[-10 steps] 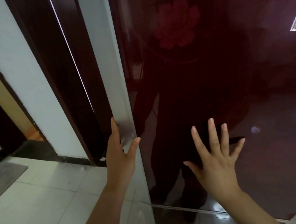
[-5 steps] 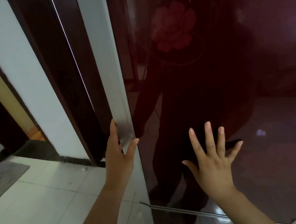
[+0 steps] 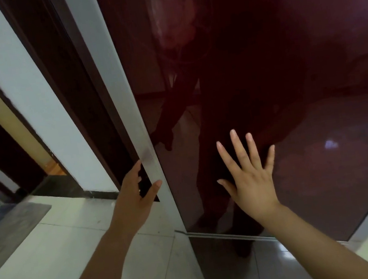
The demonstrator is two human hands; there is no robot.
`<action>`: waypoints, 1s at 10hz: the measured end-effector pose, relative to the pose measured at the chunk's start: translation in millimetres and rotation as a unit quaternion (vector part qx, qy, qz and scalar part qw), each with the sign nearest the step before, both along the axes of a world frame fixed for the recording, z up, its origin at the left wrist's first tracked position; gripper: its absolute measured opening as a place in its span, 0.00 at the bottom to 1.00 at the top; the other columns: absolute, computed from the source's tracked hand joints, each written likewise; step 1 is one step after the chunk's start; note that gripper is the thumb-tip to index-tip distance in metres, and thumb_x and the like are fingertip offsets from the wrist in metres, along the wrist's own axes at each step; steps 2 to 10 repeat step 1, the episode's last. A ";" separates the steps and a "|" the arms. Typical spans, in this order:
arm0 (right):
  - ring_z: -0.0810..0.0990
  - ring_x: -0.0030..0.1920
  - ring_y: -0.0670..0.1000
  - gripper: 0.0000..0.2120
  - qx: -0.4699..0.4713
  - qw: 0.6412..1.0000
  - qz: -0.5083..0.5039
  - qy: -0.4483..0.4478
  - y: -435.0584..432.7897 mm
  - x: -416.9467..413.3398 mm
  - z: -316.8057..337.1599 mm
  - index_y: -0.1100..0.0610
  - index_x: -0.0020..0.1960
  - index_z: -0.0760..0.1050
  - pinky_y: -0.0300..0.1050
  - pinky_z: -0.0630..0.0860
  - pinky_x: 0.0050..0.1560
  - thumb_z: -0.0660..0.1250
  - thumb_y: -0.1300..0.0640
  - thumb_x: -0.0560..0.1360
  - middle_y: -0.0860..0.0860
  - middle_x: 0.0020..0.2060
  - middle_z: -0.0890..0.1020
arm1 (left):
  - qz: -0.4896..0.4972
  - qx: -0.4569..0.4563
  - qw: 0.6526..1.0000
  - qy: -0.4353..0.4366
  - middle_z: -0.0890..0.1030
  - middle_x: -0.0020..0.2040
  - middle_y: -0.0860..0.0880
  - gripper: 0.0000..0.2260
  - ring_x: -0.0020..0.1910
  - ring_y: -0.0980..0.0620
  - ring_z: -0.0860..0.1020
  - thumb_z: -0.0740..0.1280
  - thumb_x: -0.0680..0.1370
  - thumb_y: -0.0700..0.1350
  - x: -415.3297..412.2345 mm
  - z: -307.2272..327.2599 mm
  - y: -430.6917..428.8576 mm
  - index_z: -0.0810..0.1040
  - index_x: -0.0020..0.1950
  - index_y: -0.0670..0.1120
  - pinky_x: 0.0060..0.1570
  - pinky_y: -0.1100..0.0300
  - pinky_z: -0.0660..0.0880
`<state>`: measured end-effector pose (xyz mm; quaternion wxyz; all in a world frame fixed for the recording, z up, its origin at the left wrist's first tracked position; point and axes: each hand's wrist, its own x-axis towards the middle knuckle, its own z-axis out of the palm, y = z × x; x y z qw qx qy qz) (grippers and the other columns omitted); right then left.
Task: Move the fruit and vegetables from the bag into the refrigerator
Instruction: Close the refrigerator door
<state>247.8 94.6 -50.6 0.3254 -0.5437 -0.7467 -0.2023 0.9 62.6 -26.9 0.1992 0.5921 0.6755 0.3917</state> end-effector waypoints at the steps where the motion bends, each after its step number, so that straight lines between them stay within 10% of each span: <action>1: 0.46 0.76 0.55 0.42 -0.046 0.997 0.057 0.015 -17.4 9.5 -1.0 0.49 0.76 0.55 0.64 0.50 0.70 0.74 0.49 0.68 0.50 0.77 0.51 | -0.033 0.006 0.998 0.054 0.62 0.74 0.51 0.32 0.70 0.52 0.65 0.62 0.74 0.57 3.1 1.9 -15.9 0.56 0.75 0.51 0.67 0.53 0.66; 10: 0.46 0.76 0.55 0.42 -0.046 0.997 0.057 0.015 -17.4 9.5 -1.0 0.49 0.76 0.55 0.64 0.50 0.70 0.74 0.49 0.68 0.50 0.77 0.51 | -0.033 0.006 0.998 0.054 0.62 0.74 0.51 0.32 0.70 0.52 0.65 0.62 0.74 0.57 3.1 1.9 -15.9 0.56 0.75 0.51 0.67 0.53 0.66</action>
